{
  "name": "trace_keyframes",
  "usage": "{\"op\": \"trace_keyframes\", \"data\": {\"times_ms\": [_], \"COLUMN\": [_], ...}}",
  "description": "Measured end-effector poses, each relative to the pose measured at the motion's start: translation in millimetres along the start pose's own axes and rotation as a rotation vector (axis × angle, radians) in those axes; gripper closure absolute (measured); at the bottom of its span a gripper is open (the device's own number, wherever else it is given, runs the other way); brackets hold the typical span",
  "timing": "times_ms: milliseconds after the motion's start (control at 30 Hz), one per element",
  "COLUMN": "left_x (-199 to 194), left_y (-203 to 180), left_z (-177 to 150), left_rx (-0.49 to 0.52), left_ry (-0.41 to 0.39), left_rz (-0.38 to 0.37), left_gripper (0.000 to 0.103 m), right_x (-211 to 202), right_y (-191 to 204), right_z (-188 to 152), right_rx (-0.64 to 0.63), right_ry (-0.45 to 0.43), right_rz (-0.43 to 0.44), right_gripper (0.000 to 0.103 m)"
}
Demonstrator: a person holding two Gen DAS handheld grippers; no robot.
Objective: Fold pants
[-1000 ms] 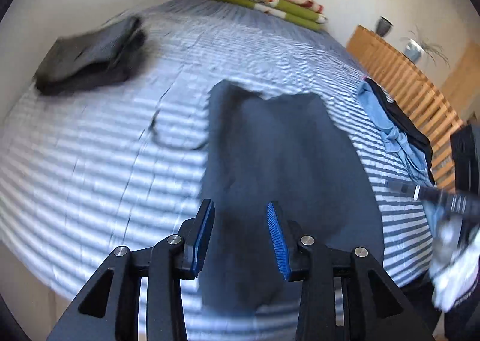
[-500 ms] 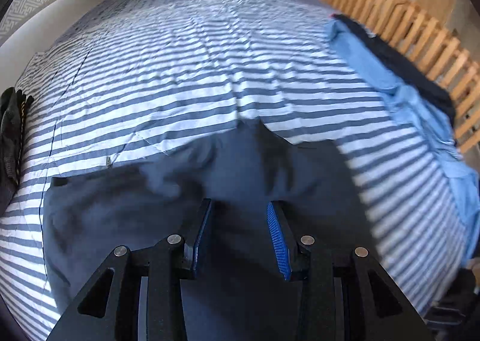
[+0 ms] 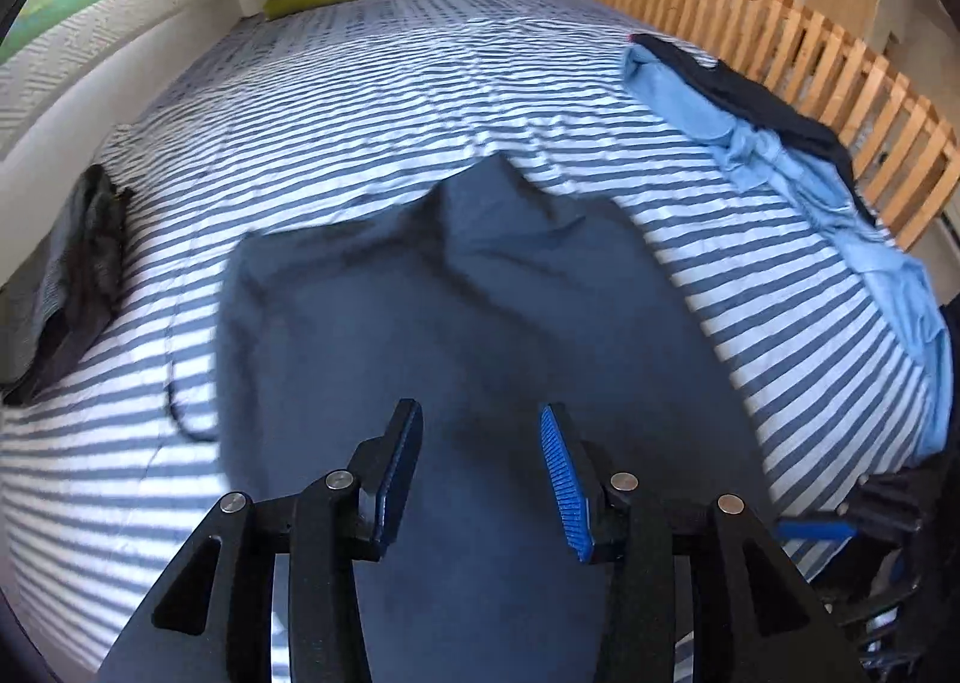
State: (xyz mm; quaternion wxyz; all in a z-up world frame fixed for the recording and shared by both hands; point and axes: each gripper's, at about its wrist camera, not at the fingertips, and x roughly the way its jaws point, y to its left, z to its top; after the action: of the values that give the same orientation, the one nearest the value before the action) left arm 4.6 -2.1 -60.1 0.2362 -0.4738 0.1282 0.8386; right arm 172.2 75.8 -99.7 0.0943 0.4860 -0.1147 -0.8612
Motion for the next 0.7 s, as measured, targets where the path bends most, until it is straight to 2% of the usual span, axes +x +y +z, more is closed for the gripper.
{"op": "trace_keyframes", "data": {"times_ms": [67, 133, 233, 333, 400, 500, 600, 700], "left_x": [-3, 2, 12, 8, -4, -14, -13, -10], "left_y": [16, 31, 51, 69, 77, 88, 94, 91], "left_z": [-10, -16, -20, -25, -26, -27, -26, -22], "left_rx": [-0.047, -0.096, -0.125, -0.192, -0.215, -0.253, -0.275, -0.261], "left_ry": [0.000, 0.009, 0.022, 0.014, -0.021, -0.050, -0.043, -0.041], "left_rz": [0.008, 0.037, 0.085, 0.063, 0.069, 0.073, 0.071, 0.087], "left_gripper": [0.058, 0.058, 0.058, 0.058, 0.058, 0.058, 0.058, 0.058], "right_x": [8, 12, 7, -7, -26, -49, -53, -42], "right_y": [3, 0, 0, 1, -8, -30, -39, -31], "right_z": [4, 7, 5, -3, -1, 20, 45, 71], "right_rx": [-0.015, 0.001, -0.010, -0.084, -0.067, 0.011, 0.039, 0.028], "right_ry": [-0.010, -0.008, 0.007, 0.048, 0.016, -0.080, -0.148, -0.188], "right_rz": [-0.042, -0.056, -0.019, 0.031, 0.041, 0.053, 0.041, 0.029], "right_gripper": [0.067, 0.085, 0.089, 0.089, 0.087, 0.087, 0.087, 0.087]}}
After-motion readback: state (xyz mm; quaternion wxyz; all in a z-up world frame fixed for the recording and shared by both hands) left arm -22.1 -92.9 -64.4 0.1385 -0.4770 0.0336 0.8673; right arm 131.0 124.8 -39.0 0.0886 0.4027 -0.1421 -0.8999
